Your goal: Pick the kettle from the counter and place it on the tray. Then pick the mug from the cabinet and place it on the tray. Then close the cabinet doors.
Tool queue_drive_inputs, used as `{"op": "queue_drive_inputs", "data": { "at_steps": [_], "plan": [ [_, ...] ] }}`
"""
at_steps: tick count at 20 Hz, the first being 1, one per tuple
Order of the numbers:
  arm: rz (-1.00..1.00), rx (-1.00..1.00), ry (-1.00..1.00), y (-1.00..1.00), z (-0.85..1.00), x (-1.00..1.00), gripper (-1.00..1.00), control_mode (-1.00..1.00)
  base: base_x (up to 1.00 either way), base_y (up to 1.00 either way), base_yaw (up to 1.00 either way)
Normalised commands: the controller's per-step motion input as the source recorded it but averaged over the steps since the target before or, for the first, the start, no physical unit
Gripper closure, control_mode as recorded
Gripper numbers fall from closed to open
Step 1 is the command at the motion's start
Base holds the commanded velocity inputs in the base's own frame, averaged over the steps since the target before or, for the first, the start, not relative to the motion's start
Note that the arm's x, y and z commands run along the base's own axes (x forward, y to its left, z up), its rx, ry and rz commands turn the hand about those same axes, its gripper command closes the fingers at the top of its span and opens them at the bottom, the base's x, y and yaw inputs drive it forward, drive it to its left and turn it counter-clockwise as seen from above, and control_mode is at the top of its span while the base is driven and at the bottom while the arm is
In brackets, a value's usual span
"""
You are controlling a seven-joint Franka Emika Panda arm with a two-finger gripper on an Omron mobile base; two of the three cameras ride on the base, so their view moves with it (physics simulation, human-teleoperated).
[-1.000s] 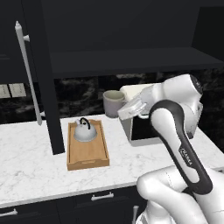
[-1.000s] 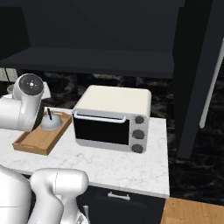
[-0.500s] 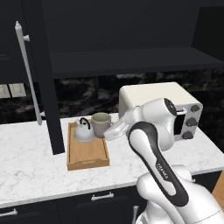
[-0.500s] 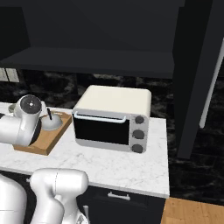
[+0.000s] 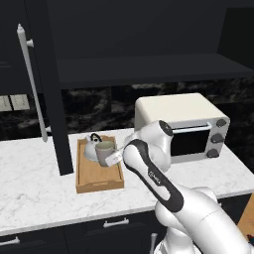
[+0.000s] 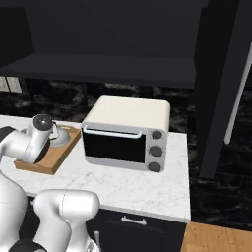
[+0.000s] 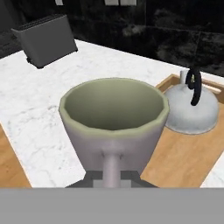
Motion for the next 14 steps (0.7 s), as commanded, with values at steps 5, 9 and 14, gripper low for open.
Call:
{"op": "queue_drive_inputs", "data": {
  "at_steps": [5, 9, 14],
  "plan": [
    [0.03, -0.03, 0.00, 0.17, -0.49, 0.39, 1.00, -1.00, 0.00, 0.00, 0.00],
    [0.09, -0.07, -0.05, 0.05, -0.43, 0.21, 1.00, -1.00, 0.00, 0.00, 0.00],
    [0.06, -0.02, 0.00, 0.00, -0.40, 0.27, 1.00, -1.00, 0.00, 0.00, 0.00]
  ]
}}
